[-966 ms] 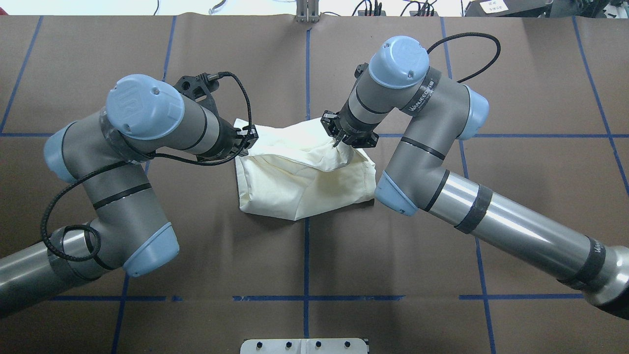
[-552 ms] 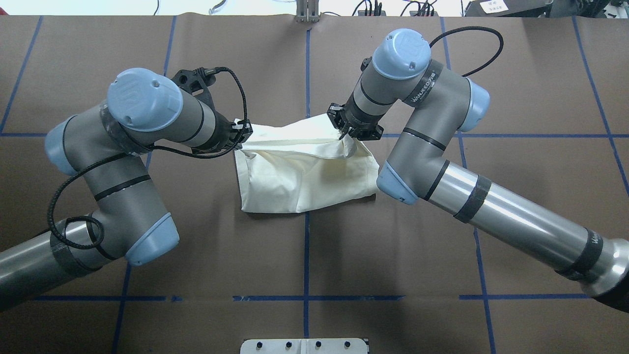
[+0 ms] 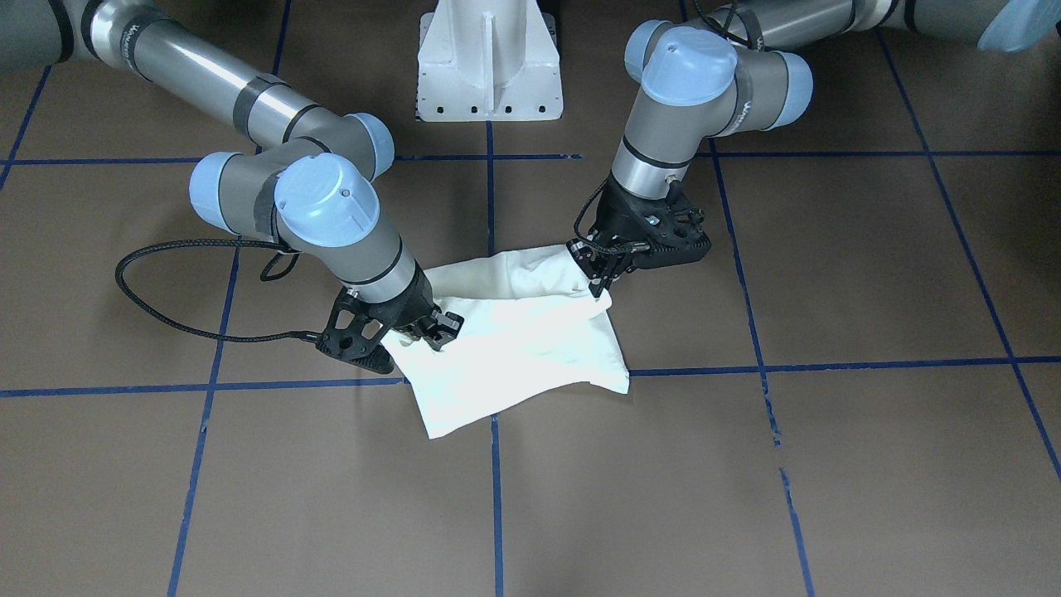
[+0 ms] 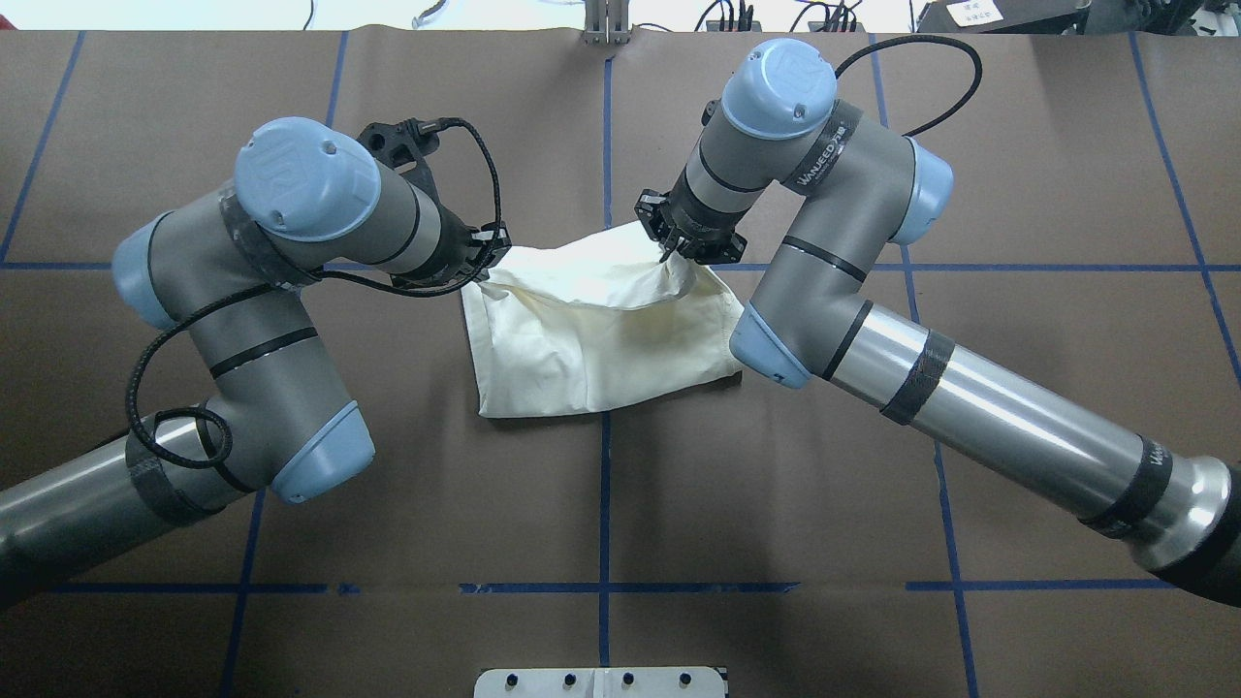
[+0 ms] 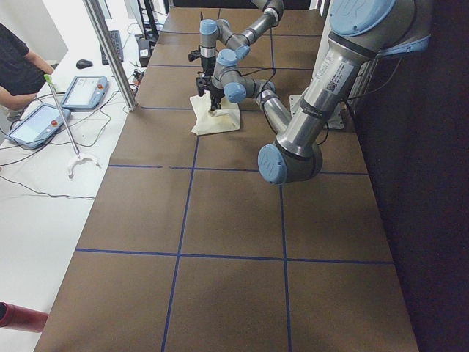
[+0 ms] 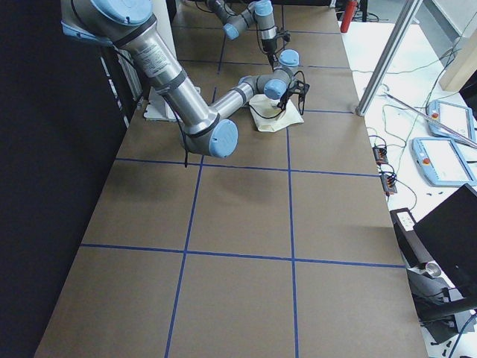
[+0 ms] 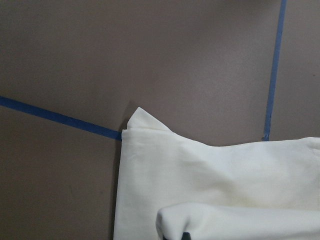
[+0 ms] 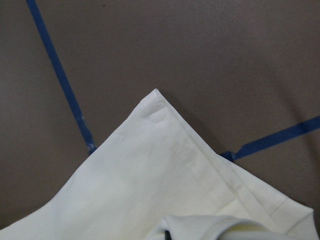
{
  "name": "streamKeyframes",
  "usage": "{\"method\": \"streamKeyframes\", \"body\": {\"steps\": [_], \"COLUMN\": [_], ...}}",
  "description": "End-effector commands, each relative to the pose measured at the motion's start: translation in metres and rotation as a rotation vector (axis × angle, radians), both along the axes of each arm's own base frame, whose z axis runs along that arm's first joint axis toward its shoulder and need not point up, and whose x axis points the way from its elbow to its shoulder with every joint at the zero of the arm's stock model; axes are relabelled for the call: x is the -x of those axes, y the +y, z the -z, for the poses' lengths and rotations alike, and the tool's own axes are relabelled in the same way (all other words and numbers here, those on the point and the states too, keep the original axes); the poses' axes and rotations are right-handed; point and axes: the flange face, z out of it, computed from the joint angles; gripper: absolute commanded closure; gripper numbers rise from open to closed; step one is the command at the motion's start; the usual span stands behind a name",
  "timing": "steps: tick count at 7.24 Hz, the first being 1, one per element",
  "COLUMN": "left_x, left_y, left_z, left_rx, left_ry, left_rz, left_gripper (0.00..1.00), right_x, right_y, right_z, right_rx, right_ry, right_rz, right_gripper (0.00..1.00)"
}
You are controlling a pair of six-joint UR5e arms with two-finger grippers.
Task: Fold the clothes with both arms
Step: 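Lay the folded edge down at the far side with both grippers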
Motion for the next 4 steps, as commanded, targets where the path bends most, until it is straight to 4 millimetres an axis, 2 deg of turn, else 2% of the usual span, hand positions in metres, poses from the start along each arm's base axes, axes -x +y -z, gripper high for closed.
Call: {"method": "streamKeyframes", "body": {"steps": [1,2,3,4], "left_x": [-0.012,-0.019,-0.02,-0.014], "left_y": [-0.01,-0.02,-0.042,-0.068], "left_z": [-0.009,-0.021,-0.022,-0.033], "left_rx": [0.01,0.013,0.014,0.036], "left_ry": [-0.009,-0.023,-0.045,-0.074], "left_rz": [0.008,0.013,0.046,0.073], "left_gripper": [0.85,0.16,0.0,0.0], "right_x": [0.003,-0.004,-0.02,-0.033], "right_y": [-0.003,-0.011,-0.022,-0.027], "right_z": [-0.009,-0.013,-0.019,-0.014], "right_rx": [0.002,-0.01,-0.035,-0.015], "right_ry": [0.007,0.014,-0.001,-0.034], "right_rz": [-0.001,0.003,0.061,0.088], "right_gripper": [0.01,0.0,0.0,0.0]}}
